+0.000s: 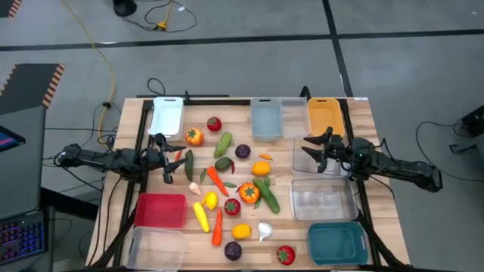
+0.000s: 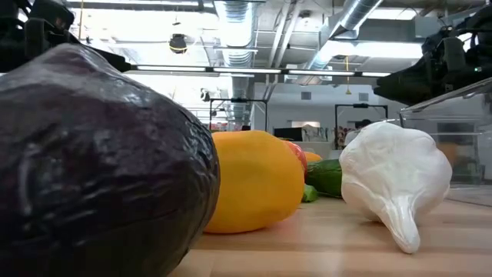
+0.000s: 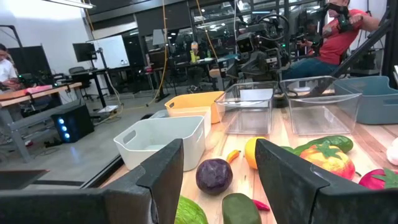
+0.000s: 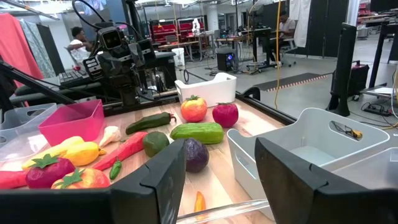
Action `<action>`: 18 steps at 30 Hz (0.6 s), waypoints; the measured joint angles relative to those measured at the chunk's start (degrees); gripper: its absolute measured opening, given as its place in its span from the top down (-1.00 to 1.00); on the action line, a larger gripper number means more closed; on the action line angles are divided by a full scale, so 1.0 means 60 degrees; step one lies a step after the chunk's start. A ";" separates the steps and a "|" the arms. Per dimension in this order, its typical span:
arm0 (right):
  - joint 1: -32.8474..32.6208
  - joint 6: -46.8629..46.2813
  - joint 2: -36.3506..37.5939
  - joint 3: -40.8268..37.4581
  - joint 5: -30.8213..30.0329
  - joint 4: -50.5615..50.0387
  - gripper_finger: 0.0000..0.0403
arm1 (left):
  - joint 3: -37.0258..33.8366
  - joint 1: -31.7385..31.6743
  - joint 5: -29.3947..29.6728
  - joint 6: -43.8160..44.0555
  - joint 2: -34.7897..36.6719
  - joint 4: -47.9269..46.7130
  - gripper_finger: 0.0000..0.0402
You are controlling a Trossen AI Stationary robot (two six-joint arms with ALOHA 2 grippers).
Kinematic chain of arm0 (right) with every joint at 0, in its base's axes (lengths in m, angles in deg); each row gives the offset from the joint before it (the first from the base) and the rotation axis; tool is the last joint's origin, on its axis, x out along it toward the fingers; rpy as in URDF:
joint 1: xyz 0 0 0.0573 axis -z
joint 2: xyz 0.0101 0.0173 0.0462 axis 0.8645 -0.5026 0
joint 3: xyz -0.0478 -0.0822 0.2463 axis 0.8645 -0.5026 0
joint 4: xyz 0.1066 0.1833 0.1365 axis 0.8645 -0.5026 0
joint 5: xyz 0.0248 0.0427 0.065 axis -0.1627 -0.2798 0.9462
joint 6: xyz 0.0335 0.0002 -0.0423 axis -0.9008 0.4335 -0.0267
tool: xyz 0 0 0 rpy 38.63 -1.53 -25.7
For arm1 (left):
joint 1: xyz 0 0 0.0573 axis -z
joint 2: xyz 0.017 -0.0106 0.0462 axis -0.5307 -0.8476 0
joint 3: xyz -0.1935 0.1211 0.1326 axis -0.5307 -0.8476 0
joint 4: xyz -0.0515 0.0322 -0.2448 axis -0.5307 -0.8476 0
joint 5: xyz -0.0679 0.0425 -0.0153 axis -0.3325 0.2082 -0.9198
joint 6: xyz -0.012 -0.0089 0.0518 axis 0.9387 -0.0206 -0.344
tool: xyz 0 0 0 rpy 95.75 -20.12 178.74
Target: Sort produce into baskets
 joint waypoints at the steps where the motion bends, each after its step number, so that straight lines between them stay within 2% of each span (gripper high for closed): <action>1: 0.0000 0.0000 0.0000 -0.0002 -0.0001 0.0000 -0.08 | 0.0000 0.0000 0.0000 -0.0003 -0.0004 0.0000 0.07; 12: 0.0000 0.0000 0.0002 0.0001 -0.0001 -0.0003 -0.08 | 0.0000 0.0000 0.0015 -0.0212 -0.0004 0.0059 0.07; 18: 0.0000 0.0000 0.0002 0.0001 -0.0001 0.0000 -0.08 | 0.0000 0.0000 -0.0016 0.0557 -0.0004 0.0006 0.07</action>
